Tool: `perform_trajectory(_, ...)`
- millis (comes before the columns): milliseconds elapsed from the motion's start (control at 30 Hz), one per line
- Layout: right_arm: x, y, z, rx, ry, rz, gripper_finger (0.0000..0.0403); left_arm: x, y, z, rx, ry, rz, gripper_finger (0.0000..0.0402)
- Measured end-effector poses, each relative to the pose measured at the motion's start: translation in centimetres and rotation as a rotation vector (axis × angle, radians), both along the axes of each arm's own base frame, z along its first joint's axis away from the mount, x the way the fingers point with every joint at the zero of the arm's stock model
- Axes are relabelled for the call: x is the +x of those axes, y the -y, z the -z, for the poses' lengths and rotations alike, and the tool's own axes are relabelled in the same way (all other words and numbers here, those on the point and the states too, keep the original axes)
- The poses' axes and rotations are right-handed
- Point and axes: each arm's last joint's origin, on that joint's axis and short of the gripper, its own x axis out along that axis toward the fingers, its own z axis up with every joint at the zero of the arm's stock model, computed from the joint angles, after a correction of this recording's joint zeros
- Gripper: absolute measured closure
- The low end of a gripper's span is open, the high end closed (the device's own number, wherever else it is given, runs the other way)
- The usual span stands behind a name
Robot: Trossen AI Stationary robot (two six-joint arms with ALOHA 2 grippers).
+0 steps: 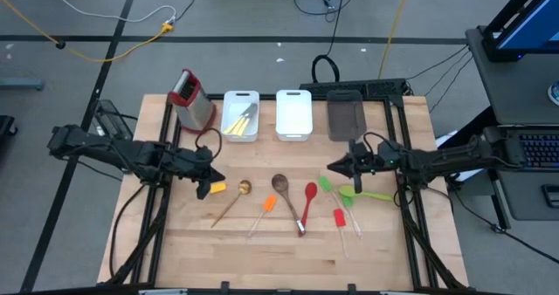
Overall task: Pick & Place Kitchen Items
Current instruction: Put the yellow spatula into the black bin
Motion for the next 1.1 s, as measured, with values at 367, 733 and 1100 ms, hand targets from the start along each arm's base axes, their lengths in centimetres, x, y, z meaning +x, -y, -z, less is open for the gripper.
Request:
perform_trajectory(367,-1.2,-0.1,1.7,-0.001,0.018,-0.002,0.0403,-1.3,0.1,1.6,-0.098,-0.220,0.033,0.0391)
perform_trajectory(733,-1.4,-0.1,2.4,0.000,-0.003,0.000,0.0403,-2.2,0.1,2.6,-0.174,-0.388,-0.037,0.0382)
perform_trajectory(1100,-1.4,-0.1,2.2,-0.024,0.017,-0.002,0.0403,-1.4,0.2,3.8,-0.156,-0.501,-0.082,0.0258)
